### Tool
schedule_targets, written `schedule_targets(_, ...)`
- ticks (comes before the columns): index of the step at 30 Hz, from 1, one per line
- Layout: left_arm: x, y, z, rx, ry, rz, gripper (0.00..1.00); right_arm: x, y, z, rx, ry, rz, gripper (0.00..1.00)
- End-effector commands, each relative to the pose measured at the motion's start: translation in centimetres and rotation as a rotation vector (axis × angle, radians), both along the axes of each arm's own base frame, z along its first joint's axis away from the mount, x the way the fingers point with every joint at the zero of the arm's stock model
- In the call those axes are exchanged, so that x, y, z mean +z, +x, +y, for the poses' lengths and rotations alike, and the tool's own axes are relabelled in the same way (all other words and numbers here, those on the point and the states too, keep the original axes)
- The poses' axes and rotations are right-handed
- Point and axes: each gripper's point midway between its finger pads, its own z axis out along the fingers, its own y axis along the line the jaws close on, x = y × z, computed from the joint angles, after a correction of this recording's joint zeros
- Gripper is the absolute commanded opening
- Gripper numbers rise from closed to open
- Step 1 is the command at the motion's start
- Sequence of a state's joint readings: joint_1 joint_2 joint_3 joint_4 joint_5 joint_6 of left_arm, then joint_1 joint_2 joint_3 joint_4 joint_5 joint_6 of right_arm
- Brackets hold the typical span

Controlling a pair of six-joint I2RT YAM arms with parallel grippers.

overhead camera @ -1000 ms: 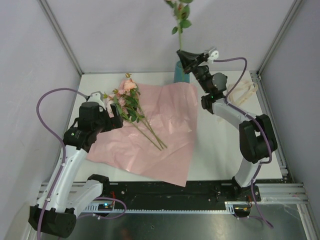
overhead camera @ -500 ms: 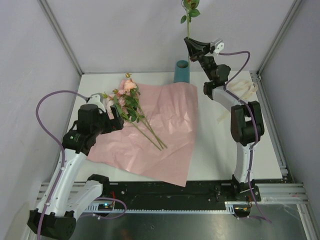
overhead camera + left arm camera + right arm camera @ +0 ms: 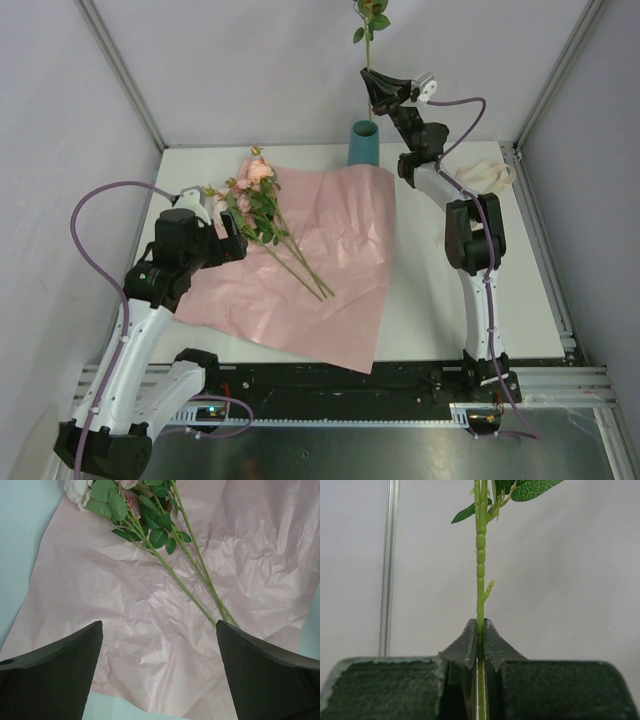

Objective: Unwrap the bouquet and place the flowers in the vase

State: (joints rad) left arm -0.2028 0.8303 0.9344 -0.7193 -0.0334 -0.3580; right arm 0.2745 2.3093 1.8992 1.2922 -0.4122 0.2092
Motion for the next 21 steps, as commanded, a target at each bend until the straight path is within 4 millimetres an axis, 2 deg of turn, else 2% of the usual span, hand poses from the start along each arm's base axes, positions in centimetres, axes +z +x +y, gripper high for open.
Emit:
schedule_targets(1, 0.6, 0.2, -0.1, -0.015, 0.006, -0.036, 1.0, 2.3, -0.3, -0.5, 0.005, 0.037, -0.089, 0.0)
schedule_targets(13, 0.4, 0.3, -0.1, -0.015, 0.008, -0.028, 0.99, -4.2, 2.4, -0.5, 0.007, 0.051, 0.029, 0.0)
schedule_targets(21, 0.3, 0.4, -0.1, -0.015, 0.011, -0.026, 1.0, -6.3, 1.9, -1.3, -0.011, 0.044, 0.076, 0.1)
